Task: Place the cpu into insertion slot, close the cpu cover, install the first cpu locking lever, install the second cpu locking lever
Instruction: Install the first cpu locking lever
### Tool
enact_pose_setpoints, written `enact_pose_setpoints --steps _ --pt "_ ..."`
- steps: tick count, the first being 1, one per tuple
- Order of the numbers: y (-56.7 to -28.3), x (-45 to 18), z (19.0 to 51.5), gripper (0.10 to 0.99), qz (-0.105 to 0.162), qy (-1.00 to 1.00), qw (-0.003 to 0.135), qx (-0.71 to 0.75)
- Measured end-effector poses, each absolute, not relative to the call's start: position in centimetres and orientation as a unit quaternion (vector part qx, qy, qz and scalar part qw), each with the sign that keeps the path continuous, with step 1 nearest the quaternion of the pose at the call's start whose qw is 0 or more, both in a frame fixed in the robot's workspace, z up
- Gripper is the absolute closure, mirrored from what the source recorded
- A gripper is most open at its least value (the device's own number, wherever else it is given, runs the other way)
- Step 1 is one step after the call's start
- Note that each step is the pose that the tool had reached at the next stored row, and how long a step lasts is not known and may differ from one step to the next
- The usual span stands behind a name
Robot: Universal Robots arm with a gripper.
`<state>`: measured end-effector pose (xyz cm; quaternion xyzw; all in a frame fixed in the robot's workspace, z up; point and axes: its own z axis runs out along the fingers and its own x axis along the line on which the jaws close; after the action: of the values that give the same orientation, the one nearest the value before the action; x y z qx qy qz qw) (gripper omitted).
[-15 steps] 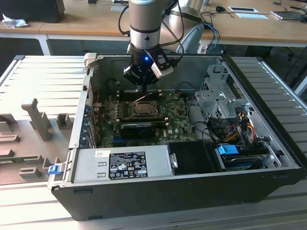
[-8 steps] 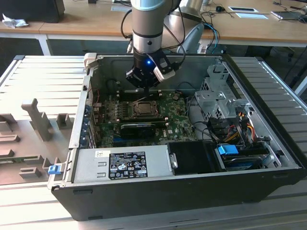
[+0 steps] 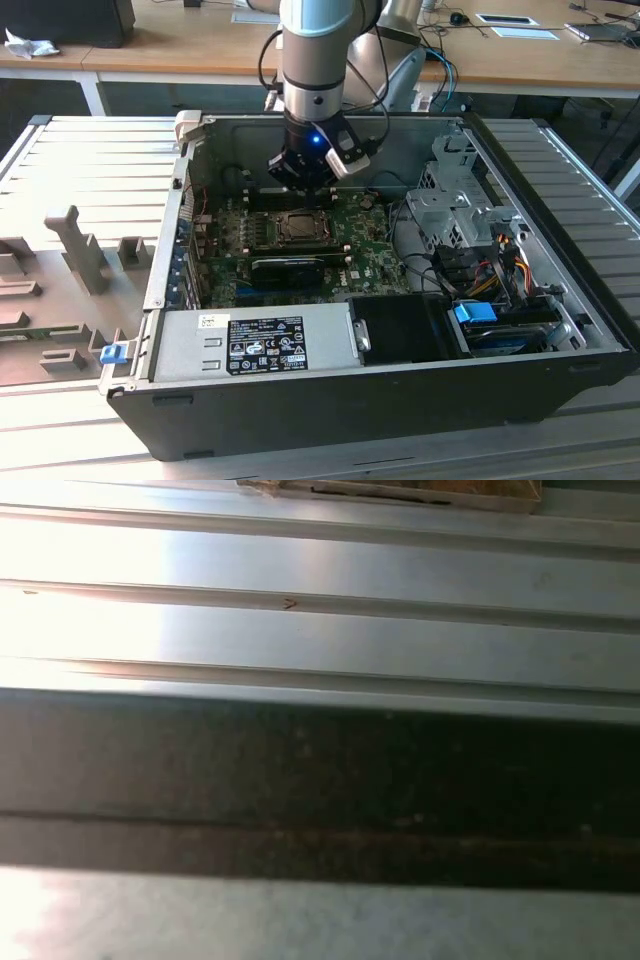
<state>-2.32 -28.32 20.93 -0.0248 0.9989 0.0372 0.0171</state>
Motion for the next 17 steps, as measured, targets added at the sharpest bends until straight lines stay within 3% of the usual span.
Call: enact_pose_setpoints --steps 17 --pt "-28.33 -2.26 20.08 0.980 0.026 0.999 0.017 -0.025"
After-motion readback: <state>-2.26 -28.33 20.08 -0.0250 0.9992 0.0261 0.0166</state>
